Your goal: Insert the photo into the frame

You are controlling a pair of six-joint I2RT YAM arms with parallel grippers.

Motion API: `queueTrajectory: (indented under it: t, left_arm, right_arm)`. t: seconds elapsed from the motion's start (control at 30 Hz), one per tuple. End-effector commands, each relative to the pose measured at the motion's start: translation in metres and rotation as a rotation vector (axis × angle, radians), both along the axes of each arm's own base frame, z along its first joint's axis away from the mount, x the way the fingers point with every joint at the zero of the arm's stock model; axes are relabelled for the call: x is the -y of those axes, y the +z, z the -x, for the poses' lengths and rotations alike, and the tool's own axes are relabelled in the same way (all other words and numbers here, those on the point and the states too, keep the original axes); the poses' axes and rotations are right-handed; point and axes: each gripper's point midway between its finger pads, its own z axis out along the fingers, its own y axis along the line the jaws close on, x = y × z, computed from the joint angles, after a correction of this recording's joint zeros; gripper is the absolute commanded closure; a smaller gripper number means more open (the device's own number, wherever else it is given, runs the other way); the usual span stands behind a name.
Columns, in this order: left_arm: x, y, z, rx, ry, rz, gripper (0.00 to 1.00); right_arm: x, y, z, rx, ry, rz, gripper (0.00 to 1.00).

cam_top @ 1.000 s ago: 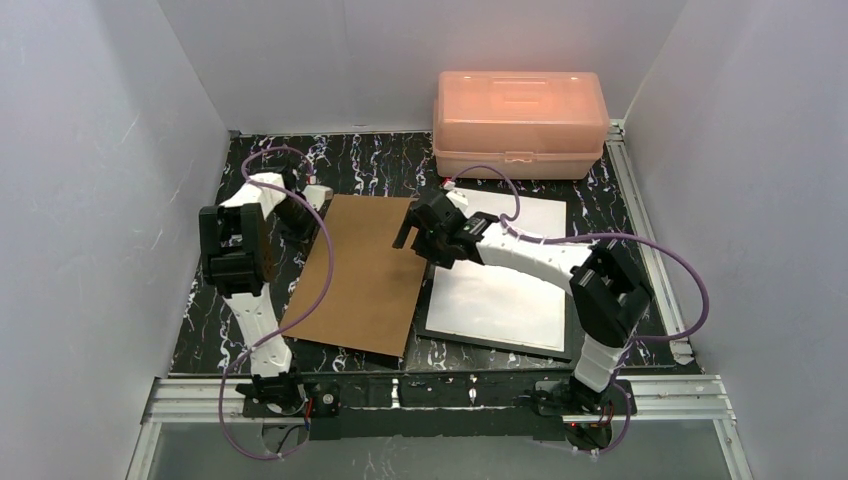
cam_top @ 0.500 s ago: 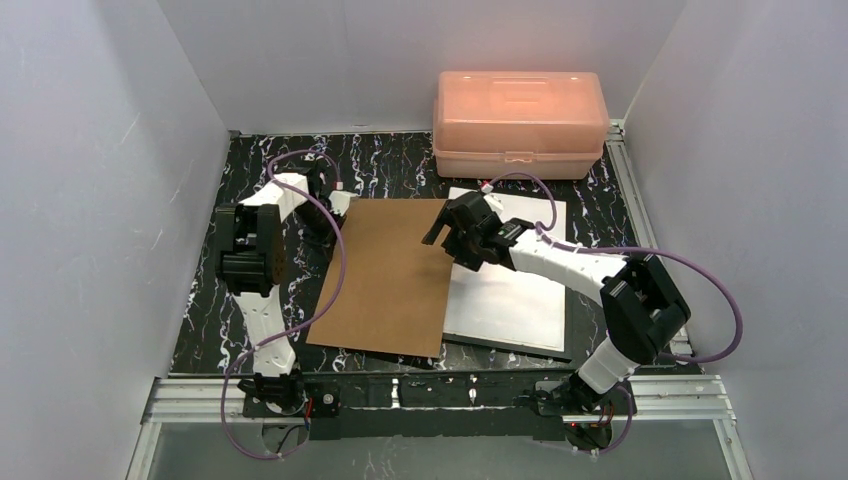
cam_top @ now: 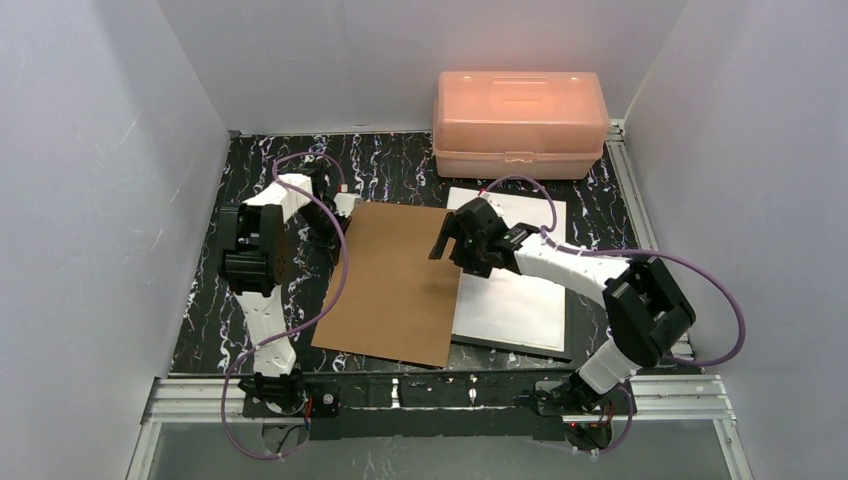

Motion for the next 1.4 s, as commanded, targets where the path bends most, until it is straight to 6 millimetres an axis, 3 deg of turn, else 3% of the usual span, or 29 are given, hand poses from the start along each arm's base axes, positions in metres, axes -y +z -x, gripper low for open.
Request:
queueTrajectory:
  t: [0.0,0.03,0.17,0.33,0.4,0.5,0.53,0.6,0.67,0.8,1.07,1.37]
  left_arm:
    - [0.001,0.005,0.009,-0.042,0.004,0.024,1.00]
    - [-0.001,0.013,0.006,-0.034,0.016,0.034,1.00]
    - [-0.007,0.055,-0.006,0.016,0.056,0.087,0.81]
    - [-0.017,0.105,-0.016,0.114,0.077,0.108,0.55]
    - [-0.016,0.117,-0.016,0.143,0.079,0.112,0.50]
    - [-0.029,0.120,-0.014,0.149,0.118,0.113,0.45]
    - [-0.030,0.117,-0.012,0.139,0.120,0.113,0.45]
    - [-0.031,0.108,-0.007,0.111,0.124,0.109,0.48]
    - [-0.032,0.095,-0.001,0.087,0.125,0.100,0.53]
    - [-0.033,0.076,0.008,0.051,0.133,0.093,0.57]
    - [-0.035,0.049,0.019,0.022,0.142,0.073,0.66]
    - [-0.038,0.007,0.024,0.012,0.148,0.009,0.78]
  right_arm:
    - [0.019,0.056,-0.011,0.176,0.060,0.070,0.01]
    - [0.023,0.065,-0.012,0.199,0.068,0.095,0.01]
    - [0.033,0.110,-0.019,0.351,0.105,0.158,0.01]
    - [0.064,0.166,-0.044,0.530,0.006,-0.015,0.01]
    - [0.070,0.147,-0.045,0.485,0.002,0.030,0.07]
    - [0.066,0.077,-0.031,0.175,0.087,0.178,0.09]
    - [0.064,0.056,-0.023,0.075,0.121,0.208,0.15]
    - [0.058,0.034,-0.011,-0.045,0.185,0.223,0.26]
    - [0.050,0.029,-0.002,-0.060,0.240,0.177,0.29]
    - [0.037,0.037,0.002,0.028,0.268,0.027,0.27]
    - [0.030,0.005,0.017,-0.064,0.321,-0.048,0.40]
    - [0.025,-0.014,0.020,-0.087,0.315,-0.094,0.41]
